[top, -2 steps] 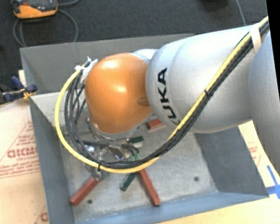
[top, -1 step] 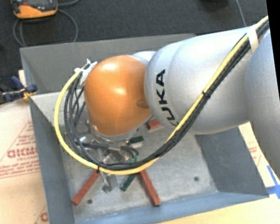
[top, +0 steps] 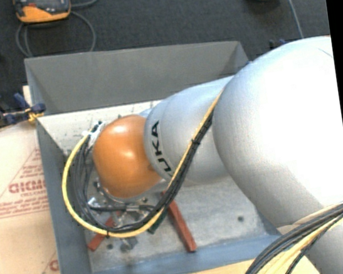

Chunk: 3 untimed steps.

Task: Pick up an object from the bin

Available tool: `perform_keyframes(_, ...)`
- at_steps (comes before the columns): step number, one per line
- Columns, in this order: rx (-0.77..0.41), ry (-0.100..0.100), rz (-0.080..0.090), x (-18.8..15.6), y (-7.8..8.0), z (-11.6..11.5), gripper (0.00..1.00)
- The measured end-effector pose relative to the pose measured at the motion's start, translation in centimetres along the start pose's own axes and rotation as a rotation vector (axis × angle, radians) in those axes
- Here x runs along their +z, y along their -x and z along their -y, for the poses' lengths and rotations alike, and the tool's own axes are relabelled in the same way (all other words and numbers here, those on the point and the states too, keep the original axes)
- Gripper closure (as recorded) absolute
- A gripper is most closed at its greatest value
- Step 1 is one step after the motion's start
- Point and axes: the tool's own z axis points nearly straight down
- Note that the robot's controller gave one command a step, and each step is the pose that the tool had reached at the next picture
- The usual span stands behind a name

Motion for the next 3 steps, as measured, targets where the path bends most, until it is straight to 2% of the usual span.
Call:
perform_keyframes(1, 0.005, 0.003, 0.006, -0.4, 0.2, -0.1, 1.0)
perform_keyframes(2, -0.021, -0.004, 0.012, -12.2, -0.9, -0.6, 1.0)
perform_keyframes(3, -0.043, -0.004, 0.015, -24.6, -0.3, -1.6, 1.0)
